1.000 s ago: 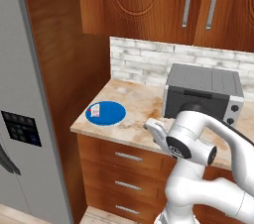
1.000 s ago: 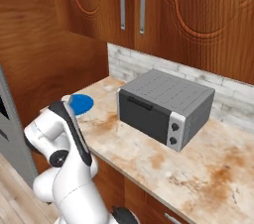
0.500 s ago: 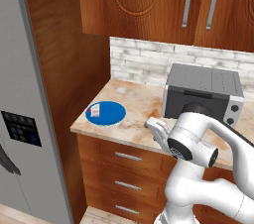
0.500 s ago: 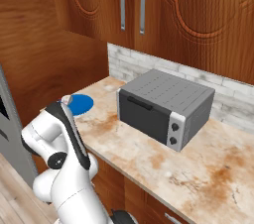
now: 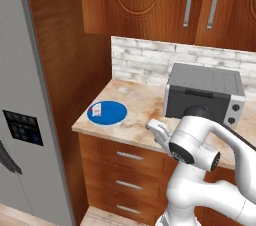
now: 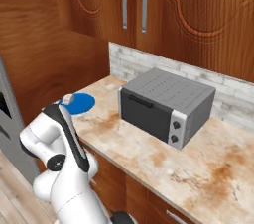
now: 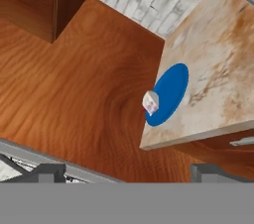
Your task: Take the baked cake out of the oven and place it on the plate for cooling. Then close the oven door.
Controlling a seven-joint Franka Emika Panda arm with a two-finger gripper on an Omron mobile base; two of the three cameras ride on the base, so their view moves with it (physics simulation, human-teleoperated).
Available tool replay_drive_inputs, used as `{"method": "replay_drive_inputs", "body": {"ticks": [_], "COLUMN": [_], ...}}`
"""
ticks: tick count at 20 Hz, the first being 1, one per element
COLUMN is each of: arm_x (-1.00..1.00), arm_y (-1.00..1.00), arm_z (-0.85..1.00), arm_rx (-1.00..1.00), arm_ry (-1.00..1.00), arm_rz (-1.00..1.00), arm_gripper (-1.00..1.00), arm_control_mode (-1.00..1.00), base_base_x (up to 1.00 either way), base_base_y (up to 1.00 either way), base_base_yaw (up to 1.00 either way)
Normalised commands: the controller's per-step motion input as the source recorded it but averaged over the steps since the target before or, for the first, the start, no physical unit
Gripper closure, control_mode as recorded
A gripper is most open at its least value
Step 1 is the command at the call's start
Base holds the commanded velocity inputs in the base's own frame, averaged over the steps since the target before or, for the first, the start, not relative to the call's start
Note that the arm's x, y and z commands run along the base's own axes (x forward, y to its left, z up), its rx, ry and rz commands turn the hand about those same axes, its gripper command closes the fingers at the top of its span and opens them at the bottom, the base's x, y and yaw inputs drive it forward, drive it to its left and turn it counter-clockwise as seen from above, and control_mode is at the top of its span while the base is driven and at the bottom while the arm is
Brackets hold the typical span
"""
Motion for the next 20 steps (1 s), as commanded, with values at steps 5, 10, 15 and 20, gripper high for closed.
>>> {"method": "replay_drive_inputs", "body": {"ticks": [5, 10, 15, 20], "arm_x": [0.0, 0.0, 0.0, 0.0], "arm_y": [0.0, 0.0, 0.0, 0.0], "arm_z": [0.0, 0.0, 0.0, 0.0], "arm_rx": [0.0, 0.0, 0.0, 0.0], "arm_ry": [0.0, 0.0, 0.0, 0.0], "arm_rz": [0.0, 0.0, 0.0, 0.0], "arm_gripper": [-1.0, -1.0, -1.0, -1.0], "arm_control_mode": [1.0, 1.0, 1.0, 1.0], "base_base_x": [-0.61, -0.62, -0.67, -0.52], "base_base_y": [0.0, 0.04, 0.23, 0.51], "base_base_yaw": [0.0, 0.0, 0.0, 0.0]}}
